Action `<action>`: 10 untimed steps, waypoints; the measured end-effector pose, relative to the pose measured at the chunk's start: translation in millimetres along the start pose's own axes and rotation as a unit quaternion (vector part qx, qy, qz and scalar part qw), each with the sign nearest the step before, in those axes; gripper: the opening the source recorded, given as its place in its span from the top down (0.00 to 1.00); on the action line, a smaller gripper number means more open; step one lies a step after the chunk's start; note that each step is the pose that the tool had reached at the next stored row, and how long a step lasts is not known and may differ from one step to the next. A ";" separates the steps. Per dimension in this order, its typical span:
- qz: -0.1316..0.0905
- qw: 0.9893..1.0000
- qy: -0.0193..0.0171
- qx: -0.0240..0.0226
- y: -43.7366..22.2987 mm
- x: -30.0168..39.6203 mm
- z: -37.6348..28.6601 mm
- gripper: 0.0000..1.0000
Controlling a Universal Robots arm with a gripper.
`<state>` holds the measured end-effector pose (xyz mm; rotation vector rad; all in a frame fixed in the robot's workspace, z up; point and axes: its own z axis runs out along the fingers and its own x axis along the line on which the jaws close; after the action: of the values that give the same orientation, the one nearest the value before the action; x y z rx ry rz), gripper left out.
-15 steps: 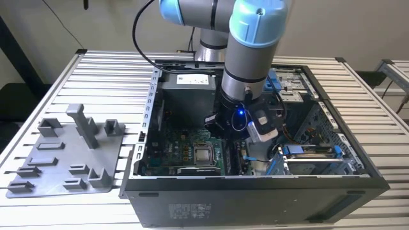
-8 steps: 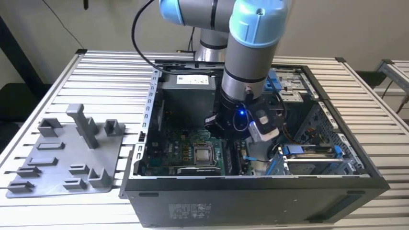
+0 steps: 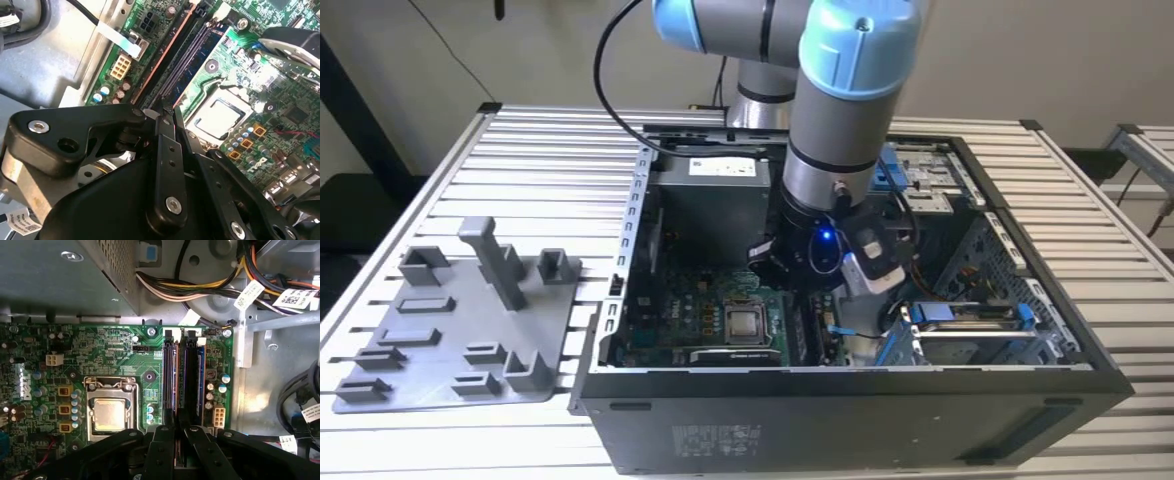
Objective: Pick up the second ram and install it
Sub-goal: 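Insert the second ram into the second slot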
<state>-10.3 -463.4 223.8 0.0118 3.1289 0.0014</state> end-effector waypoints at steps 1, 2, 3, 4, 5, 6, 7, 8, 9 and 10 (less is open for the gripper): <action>-0.001 1.000 0.000 0.000 0.0 -0.1 0.1 0.86; -0.001 1.000 0.000 0.000 0.0 -0.2 0.1 0.86; -0.001 1.000 0.000 0.000 0.0 -0.3 0.1 0.86; -0.001 1.000 0.000 0.000 0.0 -0.3 0.1 0.86; -0.001 1.000 0.000 0.000 0.0 -0.3 0.1 0.86; -0.001 1.000 0.000 0.000 0.0 -0.3 0.1 0.86; -0.001 1.000 0.000 0.000 0.0 -0.2 0.1 0.86; -0.001 1.000 0.000 0.000 0.0 -0.3 0.1 0.86; -0.001 1.000 0.000 0.000 0.0 -0.2 0.1 0.86; -0.001 1.000 0.000 0.000 0.0 -0.2 0.1 0.86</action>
<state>-10.1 -463.4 223.7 0.0082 3.1289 0.0015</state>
